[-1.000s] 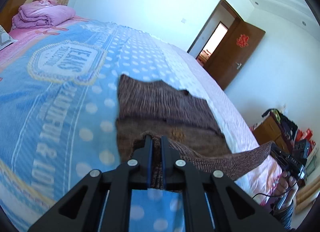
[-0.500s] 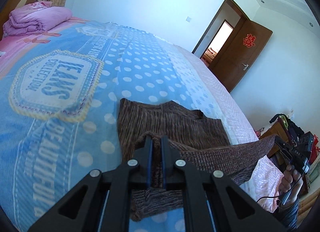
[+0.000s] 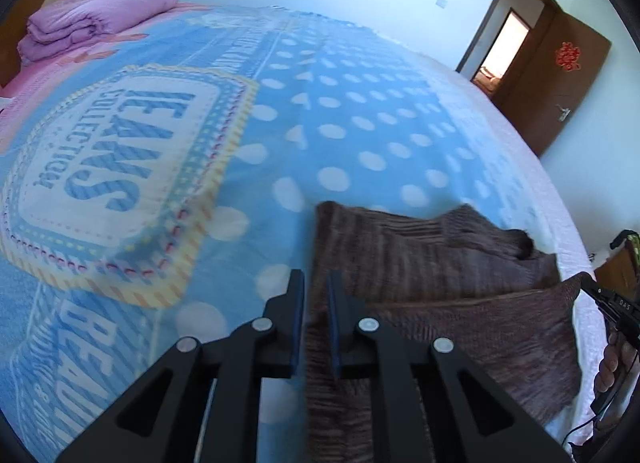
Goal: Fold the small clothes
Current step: 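Lift the hem with both grippers and fold it toward the collar, then open both grippers and release the folded hem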
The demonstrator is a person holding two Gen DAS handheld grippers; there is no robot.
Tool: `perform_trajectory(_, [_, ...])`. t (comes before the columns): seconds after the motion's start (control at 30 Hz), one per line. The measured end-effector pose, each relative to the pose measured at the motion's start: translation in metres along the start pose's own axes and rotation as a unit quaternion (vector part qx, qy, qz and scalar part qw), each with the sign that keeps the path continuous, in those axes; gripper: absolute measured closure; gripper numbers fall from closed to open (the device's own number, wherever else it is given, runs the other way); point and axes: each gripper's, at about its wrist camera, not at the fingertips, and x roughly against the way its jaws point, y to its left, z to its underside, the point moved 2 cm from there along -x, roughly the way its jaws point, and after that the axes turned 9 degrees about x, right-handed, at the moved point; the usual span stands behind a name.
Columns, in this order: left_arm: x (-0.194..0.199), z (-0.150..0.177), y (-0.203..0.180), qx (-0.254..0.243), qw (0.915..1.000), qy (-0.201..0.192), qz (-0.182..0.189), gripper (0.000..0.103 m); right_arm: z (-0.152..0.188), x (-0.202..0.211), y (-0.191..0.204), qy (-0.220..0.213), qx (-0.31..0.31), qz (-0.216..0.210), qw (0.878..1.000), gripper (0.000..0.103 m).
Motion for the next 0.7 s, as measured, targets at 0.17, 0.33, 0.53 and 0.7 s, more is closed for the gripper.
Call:
perform_trajectory(0.17, [0.023,0.027,0.007,-0.074,0.9972,-0.005,-0.009,0.047,0.024,0.002,0.021,0.025,0.124,0.053,0.991,0.044])
perform_trajectory(0.33, [0.017,0.072,-0.011,-0.202,0.9773,0.006,-0.063,0.03,0.044,-0.021,0.052,0.075,0.278,0.138,0.948,0.044])
perform_trajectory(0.53, [-0.008,0.042,-0.041,-0.236,0.9591,-0.062,-0.144,0.027,0.0,-0.036,0.06,0.048,0.268,0.168,0.948,0.044])
perform_trajectory(0.7, [-0.016,-0.026,-0.006,-0.105,0.9731,-0.081,-0.188,0.028,-0.043,-0.017,0.034,-0.015,0.173,0.196,0.965,0.044])
